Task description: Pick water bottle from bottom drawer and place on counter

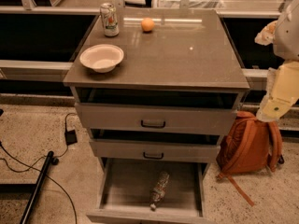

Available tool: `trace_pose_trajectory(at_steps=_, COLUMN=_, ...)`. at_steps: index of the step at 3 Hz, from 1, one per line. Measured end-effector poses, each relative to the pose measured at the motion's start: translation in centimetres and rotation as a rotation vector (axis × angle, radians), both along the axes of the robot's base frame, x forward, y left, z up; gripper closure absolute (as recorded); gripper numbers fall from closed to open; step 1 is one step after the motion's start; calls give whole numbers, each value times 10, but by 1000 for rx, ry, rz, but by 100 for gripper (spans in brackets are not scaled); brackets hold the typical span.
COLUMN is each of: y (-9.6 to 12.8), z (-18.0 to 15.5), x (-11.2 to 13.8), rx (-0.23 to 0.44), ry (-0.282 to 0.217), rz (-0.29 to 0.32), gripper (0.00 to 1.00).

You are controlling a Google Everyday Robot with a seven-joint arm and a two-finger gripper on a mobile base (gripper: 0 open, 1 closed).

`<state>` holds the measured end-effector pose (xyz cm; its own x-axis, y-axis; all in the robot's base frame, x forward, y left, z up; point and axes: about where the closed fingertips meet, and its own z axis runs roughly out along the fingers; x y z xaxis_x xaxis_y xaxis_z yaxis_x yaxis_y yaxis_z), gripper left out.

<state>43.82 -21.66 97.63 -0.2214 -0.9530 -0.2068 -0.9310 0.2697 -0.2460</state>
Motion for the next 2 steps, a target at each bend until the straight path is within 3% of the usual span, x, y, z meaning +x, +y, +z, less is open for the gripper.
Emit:
trace_pose_trajectory(at_steps=1, y=0, z=0, x=0, rx=0, ry=0, rz=0, gripper=0)
trace_pose_trajectory(at_steps=2, y=3, z=-6, x=2, rx=89, ry=11, rz=35, gripper=0)
